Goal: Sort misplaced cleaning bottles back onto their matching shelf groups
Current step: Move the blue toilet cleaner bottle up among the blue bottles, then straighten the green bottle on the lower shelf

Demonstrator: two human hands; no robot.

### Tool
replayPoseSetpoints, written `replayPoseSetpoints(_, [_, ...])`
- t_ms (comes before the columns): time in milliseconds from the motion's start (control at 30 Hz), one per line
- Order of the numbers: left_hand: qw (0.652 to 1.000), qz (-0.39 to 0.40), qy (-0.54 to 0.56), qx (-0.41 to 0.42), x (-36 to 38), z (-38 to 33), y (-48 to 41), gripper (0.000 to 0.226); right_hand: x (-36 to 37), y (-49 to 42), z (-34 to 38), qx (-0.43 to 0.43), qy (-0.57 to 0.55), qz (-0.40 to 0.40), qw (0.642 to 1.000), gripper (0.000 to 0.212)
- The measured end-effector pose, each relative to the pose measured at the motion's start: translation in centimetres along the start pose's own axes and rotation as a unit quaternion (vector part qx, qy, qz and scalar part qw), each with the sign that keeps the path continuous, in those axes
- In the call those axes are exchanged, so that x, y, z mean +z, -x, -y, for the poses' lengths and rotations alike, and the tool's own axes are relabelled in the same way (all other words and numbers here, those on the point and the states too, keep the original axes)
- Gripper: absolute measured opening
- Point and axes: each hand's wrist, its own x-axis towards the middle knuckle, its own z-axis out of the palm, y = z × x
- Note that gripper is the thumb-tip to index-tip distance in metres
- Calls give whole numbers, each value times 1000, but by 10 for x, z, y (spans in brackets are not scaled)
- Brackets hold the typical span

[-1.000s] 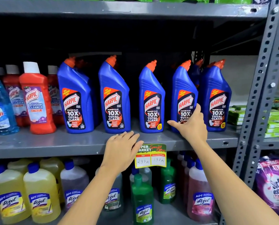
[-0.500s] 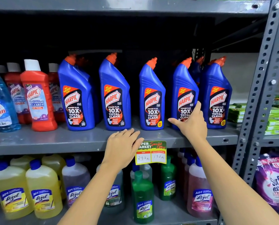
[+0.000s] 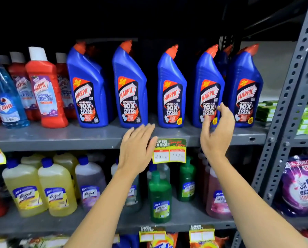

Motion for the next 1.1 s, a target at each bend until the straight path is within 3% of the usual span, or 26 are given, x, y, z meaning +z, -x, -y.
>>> replayPoseSetpoints(100, [997,-78,22,-9,6,-5,37,45,-6,64,-9,-55,5,-50,997,39])
replayPoseSetpoints(200, [994,-95,40,-44,26,-5,94,40,-9,129,-13,-7,-6,39,999,38])
replayPoseSetpoints(367, [987,118,41,-98,73,5,189,44,0,203,-22,133,-16,277,951,61])
replayPoseSetpoints(500, [938,319,10,-139,104,17,244,67,9,242,-24,268,4,389,881,96])
replayPoseSetpoints(600, [911,396,-24,-113,120,29,275,63,16,266,-27,323,-4,399,858,102])
replayPoseSetpoints(733, [894,436,-44,-94,127,40,294,69,22,284,-34,349,34,400,847,101])
replayPoseSetpoints(933, [887,449,-43,-98,129,38,298,70,21,293,-36,354,59,390,848,88])
replayPoseSetpoints(1100, [888,449,-35,-91,126,38,297,70,15,286,-46,352,70,379,853,91])
